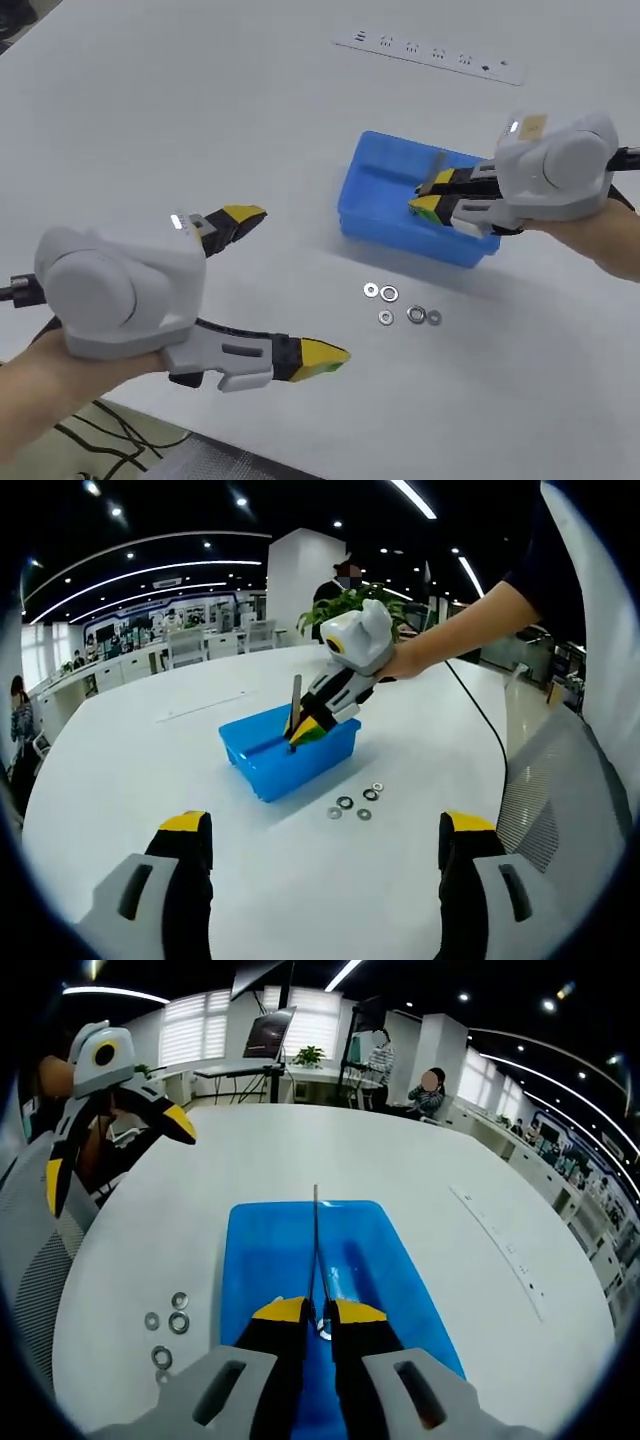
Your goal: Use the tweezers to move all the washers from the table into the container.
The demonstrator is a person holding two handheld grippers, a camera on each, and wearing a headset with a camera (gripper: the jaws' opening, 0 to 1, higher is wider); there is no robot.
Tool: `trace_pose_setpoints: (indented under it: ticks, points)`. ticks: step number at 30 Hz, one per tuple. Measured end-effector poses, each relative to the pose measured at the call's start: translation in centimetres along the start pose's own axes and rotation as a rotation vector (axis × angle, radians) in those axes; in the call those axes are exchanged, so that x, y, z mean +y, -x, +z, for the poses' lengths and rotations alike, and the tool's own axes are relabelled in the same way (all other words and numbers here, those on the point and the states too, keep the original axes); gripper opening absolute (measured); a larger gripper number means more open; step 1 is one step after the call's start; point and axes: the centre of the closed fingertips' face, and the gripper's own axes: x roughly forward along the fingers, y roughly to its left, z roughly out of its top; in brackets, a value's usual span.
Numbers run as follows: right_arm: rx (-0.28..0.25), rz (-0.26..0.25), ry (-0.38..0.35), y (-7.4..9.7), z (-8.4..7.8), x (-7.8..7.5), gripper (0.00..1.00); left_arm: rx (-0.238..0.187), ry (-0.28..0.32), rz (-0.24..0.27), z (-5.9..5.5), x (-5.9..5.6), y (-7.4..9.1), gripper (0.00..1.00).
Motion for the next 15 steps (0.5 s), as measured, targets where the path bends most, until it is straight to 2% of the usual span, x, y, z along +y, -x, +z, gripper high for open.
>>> trace_pose_setpoints:
  ticks: [11,13,15]
  points:
    - [0.0,-0.011,-0.002,0.7,0.4,0.0,0.08,0.004,-0.005,-0.004,0.6,-0.4,-0.2,0.99]
    - [0.003,-0.006,-0.021,0.8,0.5,0.1,0.08,-0.001,0.012,-0.004,0.9,0.0,-0.5,0.99]
    - [0.008,-0.012,-0.002,0.8,0.7,0.2,0.08,-0.016,0.01,-0.008,1.6,0.5,-1.0,0.99]
